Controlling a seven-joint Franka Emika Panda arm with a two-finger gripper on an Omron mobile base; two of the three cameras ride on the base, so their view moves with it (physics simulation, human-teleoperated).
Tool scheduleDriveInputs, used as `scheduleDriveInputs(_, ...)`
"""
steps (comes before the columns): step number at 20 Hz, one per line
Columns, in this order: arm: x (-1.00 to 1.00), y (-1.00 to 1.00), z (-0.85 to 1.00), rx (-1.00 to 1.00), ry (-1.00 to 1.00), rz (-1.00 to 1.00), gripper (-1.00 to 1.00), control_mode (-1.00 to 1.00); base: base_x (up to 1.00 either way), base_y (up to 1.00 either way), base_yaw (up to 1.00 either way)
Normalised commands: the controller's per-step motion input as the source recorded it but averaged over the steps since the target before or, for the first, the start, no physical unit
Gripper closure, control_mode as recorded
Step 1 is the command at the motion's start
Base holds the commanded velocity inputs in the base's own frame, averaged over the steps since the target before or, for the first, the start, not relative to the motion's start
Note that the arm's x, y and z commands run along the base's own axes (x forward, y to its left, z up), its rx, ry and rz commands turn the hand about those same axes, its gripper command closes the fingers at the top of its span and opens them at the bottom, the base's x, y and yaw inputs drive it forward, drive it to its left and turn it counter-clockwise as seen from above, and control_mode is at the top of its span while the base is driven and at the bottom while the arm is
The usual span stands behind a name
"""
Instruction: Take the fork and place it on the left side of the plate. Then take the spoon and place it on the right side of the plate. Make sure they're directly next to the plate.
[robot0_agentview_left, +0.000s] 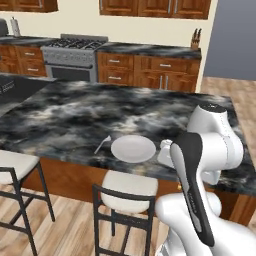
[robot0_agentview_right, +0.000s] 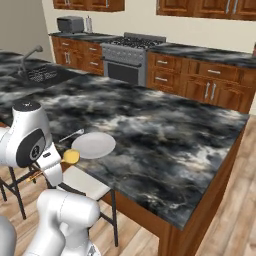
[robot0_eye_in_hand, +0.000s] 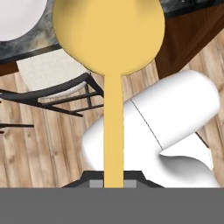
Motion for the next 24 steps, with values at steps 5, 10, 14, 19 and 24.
scheduleDriveInputs(5,0.00,0.00,0.00,0.00,0.00,0.00,1.00,1.00,0.20,0.41,-0.30)
scheduleDriveInputs(10,0.00,0.00,0.00,0.00,0.00,0.00,1.00,1.00,0.39,0.61,-0.47)
scheduleDriveInputs(14,0.00,0.00,0.00,0.00,0.00,0.00,1.00,1.00,0.77,0.55,-0.35)
scheduleDriveInputs(19,0.39,-0.08,-0.04,0.00,0.07,0.00,1.00,-1.00,0.60,0.03,-0.03)
scheduleDriveInputs(24,1.00,-0.34,-0.09,0.05,0.10,0.10,1.00,-1.00,0.00,0.00,0.00)
